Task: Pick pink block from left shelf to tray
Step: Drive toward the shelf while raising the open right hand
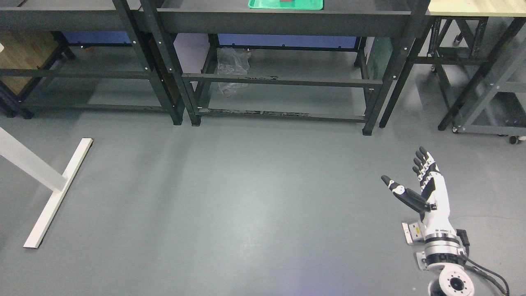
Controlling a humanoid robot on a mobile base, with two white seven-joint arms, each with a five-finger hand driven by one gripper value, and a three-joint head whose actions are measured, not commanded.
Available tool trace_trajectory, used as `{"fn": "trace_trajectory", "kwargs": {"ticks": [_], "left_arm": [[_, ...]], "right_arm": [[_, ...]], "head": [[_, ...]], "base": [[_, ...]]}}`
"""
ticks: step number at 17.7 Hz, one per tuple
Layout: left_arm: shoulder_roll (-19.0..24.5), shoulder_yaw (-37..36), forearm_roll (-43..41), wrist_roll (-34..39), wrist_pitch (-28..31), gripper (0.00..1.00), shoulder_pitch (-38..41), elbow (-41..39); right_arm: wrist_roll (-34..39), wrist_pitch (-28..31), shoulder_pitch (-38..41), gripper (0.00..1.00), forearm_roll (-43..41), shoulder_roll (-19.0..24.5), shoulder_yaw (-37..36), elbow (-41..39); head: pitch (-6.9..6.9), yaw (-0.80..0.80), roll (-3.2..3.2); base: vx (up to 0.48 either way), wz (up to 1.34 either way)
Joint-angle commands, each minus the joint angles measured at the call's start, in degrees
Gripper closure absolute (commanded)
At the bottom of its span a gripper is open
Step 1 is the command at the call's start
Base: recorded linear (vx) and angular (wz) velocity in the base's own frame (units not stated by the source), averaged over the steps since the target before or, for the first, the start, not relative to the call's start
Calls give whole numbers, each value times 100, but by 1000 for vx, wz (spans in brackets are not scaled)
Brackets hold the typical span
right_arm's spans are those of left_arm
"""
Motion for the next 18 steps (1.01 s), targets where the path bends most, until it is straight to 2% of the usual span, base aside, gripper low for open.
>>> {"fn": "trace_trajectory", "kwargs": {"ticks": [1,11,14,15,16,18], "left_arm": [[100,0,-9,-3,9,0,53,0],[100,0,-9,-3,17,0,53,0],[100,0,-9,-3,9,0,53,0],[100,0,-9,-3,9,0,53,0],[100,0,-9,-3,9,0,53,0],[100,0,-9,-3,9,0,53,0]], "right_arm": [[24,-9,7,0,0,-100,-7,-8],[7,9,-10,0,-210,-100,-69,36],[-55,-62,-63,0,-45,-100,-271,1],[-168,-62,-89,0,330,-100,-306,1],[-343,-62,-124,0,1117,-105,-306,1],[-748,-27,-247,2,3669,-420,-254,-86]], "head": [[0,0,0],[-1,0,0],[0,0,0],[0,0,0],[-1,0,0],[-1,0,0]], "base": [[0,0],[0,0],[0,0],[0,0],[0,0],[0,0]]}}
